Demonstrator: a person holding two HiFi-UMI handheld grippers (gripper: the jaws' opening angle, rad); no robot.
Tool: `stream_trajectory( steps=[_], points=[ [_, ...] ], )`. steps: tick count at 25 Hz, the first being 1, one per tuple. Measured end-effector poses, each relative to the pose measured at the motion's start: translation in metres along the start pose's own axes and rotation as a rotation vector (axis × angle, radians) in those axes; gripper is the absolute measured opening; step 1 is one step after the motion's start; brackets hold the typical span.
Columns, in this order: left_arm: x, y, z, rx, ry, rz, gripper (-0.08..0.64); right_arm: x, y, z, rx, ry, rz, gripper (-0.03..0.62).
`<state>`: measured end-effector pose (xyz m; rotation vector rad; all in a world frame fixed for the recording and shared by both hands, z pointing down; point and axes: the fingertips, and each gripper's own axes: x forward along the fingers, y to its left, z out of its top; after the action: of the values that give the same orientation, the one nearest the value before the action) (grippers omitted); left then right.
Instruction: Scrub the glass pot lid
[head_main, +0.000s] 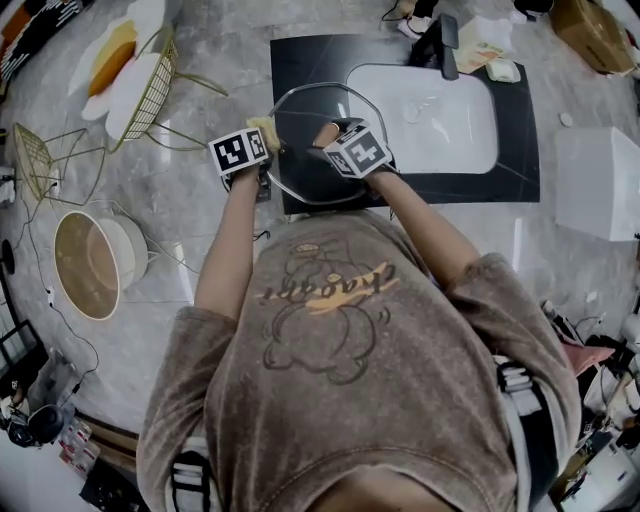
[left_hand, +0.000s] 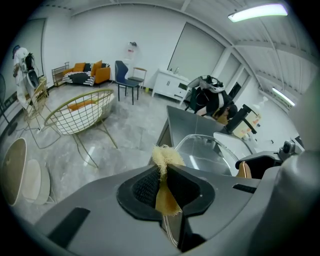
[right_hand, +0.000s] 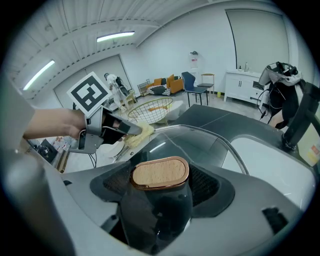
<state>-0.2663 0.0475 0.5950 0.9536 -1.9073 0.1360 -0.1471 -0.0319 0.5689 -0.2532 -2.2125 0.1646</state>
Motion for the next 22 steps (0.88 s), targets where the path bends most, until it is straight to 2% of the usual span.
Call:
stream_trajectory(
  steps=[7, 12, 17, 22],
  points=[
    [0.021, -0.014, 0.027, 0.106, 0.016, 0.0, 0.054, 0.0, 0.001, 0.002, -0.006, -0.005, 0.004, 0.362],
    [0.039, -0.034, 0.048, 0.234, 0.028, -0.011, 0.054, -0.001, 0.001, 0.002, -0.002, -0.01, 0.004, 0.362],
    [0.057, -0.057, 0.067, 0.406, 0.045, -0.027, 0.054, -0.001, 0.001, 0.003, -0.009, -0.008, 0.009, 0.362],
    [0.073, -0.085, 0.079, 0.543, 0.044, -0.094, 0.054, -0.001, 0.001, 0.003, -0.014, -0.013, 0.013, 0.362]
  ],
)
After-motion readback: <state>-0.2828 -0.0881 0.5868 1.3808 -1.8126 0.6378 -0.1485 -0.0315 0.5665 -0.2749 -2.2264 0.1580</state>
